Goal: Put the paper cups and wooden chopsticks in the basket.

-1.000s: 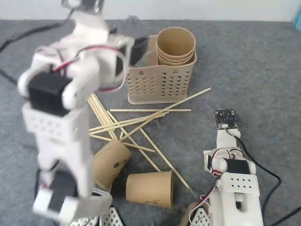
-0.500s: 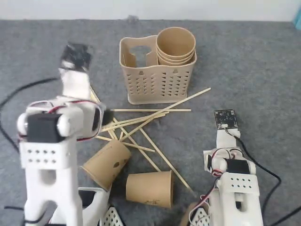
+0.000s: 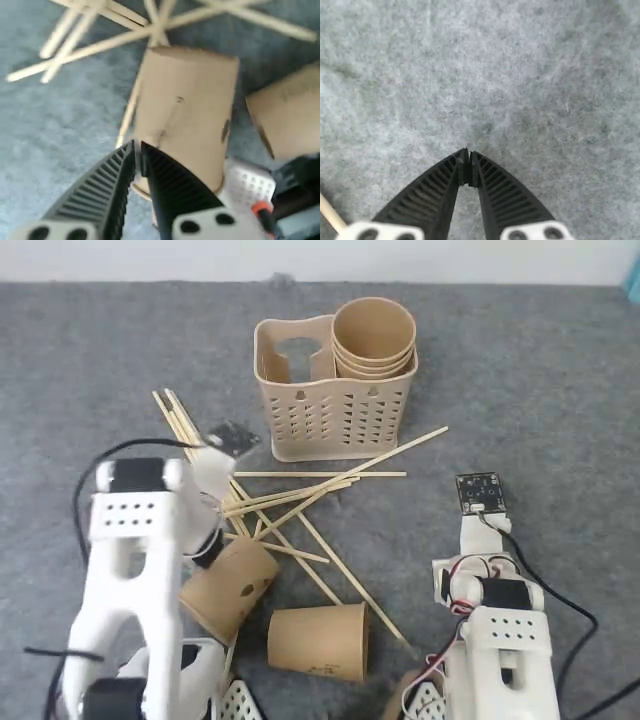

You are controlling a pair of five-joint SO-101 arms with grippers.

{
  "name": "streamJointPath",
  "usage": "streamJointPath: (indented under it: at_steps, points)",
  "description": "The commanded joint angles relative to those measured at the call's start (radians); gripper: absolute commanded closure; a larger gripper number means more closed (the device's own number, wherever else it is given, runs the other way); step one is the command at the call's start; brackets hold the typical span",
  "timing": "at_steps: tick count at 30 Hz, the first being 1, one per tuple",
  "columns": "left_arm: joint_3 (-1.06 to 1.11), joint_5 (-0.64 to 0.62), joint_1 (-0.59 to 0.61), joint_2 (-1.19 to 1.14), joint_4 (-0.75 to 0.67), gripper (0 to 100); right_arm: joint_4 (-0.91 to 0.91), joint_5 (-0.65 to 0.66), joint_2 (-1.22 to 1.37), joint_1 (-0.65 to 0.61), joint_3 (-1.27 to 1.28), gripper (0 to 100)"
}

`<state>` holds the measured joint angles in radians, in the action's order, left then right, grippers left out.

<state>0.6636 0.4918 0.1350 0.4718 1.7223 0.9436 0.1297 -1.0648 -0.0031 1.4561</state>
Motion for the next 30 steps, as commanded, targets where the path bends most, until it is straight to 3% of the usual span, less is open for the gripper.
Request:
streamJointPath:
  at_steps: [1, 7, 11, 15, 20, 24, 30]
  points:
    - [0.035, 0.058, -0.052, -0.035, 0.029, 99, -0.012, 0.012, -0.021, -0.004, -0.006, 99.0]
    - [0.061, 0.104, -0.193, -0.137, -0.023, 99, -0.012, 0.012, -0.021, -0.004, -0.006, 99.0]
    - [0.059, 0.092, -0.256, -0.187, -0.144, 99, -0.012, 0.012, -0.021, -0.004, -0.006, 99.0]
    - [0.051, -0.068, -0.281, -0.193, -0.258, 99, -0.012, 0.012, -0.021, -0.004, -0.006, 99.0]
    - [-0.008, -0.204, -0.324, -0.193, -0.281, 99, -0.012, 0.012, -0.021, -0.004, -0.006, 99.0]
    - [-0.134, -0.293, -0.247, -0.19, -0.273, 99, -0.012, 0.012, -0.021, -0.004, -0.006, 99.0]
    - [-0.314, -0.319, 0.077, -0.101, -0.18, 99, -0.012, 0.012, -0.021, -0.004, -0.006, 99.0]
